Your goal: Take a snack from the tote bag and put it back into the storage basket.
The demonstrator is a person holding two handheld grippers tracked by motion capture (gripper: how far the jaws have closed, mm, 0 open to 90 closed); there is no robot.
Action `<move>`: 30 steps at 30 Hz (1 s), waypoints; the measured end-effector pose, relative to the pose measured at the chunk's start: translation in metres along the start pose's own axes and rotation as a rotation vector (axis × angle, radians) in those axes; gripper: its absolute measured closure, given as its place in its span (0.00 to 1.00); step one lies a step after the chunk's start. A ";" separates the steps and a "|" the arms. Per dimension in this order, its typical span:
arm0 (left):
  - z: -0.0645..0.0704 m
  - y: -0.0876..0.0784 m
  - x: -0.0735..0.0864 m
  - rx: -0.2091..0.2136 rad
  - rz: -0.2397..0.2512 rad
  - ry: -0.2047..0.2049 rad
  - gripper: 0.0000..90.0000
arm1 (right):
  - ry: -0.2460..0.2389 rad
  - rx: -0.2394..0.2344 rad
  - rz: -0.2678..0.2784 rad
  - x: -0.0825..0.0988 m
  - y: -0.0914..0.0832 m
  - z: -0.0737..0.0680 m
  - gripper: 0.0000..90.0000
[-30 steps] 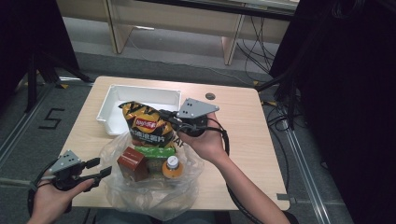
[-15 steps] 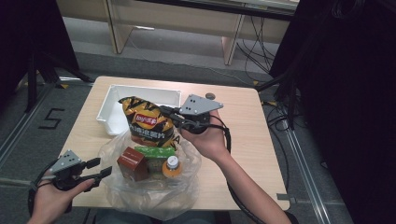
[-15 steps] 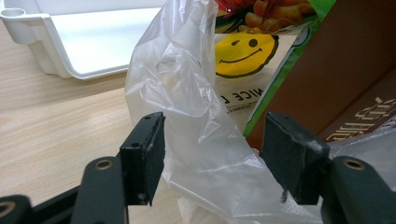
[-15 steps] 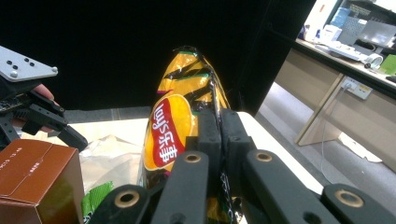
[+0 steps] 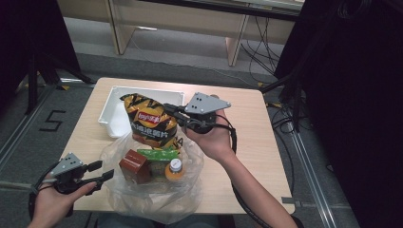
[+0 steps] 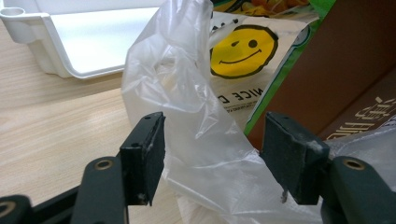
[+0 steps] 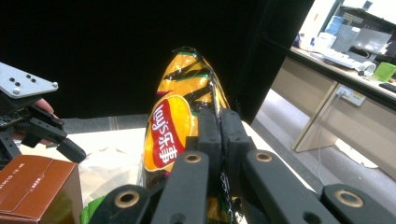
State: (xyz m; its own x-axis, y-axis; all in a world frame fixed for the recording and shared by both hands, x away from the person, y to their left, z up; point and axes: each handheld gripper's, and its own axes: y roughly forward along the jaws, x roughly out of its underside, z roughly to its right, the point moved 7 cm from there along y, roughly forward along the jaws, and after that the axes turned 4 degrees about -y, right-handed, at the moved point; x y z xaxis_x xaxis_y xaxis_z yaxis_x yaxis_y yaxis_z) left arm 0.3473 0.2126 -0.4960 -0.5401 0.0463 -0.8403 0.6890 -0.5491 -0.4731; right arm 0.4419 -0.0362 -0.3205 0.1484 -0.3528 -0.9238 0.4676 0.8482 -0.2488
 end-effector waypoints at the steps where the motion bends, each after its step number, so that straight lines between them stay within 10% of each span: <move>1: 0.000 0.000 0.000 0.003 0.000 0.008 0.43 | -0.008 0.003 0.011 -0.002 0.000 0.002 0.99; 30: 0.000 0.001 0.000 0.010 0.002 0.006 0.43 | -0.003 0.020 0.057 -0.025 -0.006 0.009 1.00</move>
State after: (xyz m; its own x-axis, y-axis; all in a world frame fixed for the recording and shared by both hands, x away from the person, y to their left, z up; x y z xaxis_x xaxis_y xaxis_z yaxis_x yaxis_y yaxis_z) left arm 0.3482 0.2125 -0.4964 -0.5359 0.0497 -0.8429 0.6855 -0.5572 -0.4686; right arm 0.4433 -0.0362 -0.2936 0.1778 -0.3051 -0.9356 0.4759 0.8588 -0.1896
